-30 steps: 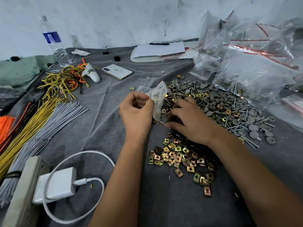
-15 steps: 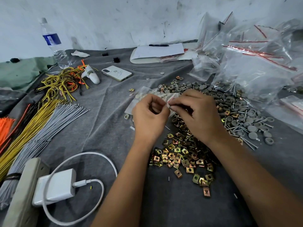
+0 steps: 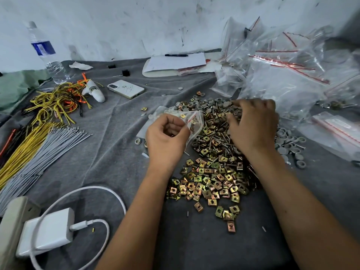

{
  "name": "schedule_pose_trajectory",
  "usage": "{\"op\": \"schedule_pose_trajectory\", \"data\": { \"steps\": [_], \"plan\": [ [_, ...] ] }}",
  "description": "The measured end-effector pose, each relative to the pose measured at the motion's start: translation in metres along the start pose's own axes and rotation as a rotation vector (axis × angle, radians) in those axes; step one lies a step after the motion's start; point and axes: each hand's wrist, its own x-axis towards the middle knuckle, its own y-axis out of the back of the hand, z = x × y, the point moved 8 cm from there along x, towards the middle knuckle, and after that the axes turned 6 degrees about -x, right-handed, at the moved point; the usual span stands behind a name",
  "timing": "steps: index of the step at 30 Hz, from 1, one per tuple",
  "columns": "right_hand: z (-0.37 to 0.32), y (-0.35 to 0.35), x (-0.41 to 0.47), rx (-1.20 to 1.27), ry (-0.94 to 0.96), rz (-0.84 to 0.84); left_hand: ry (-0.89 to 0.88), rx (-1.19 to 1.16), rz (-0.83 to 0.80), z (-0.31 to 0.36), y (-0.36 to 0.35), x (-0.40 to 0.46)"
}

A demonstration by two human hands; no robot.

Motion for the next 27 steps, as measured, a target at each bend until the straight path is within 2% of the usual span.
{"op": "schedule_pose_trajectory", "data": {
  "steps": [3,5,12,18,27],
  "plan": [
    [0.016,-0.025,0.007,-0.123,0.005,-0.268,-0.001,0.001,-0.006,-0.001,-0.001,0.0],
    [0.012,-0.035,0.005,-0.126,0.073,-0.346,-0.002,0.0,-0.002,-0.001,0.0,0.001],
    [-0.019,-0.025,-0.007,0.131,0.241,-0.329,-0.01,-0.023,0.039,-0.003,0.005,0.004],
    [-0.052,-0.022,-0.022,0.253,0.418,-0.31,-0.026,-0.043,0.071,-0.005,0.011,0.006],
    [-0.068,-0.011,-0.031,0.451,0.505,-0.239,-0.057,-0.088,0.164,-0.005,0.019,0.008]
  ]
}}
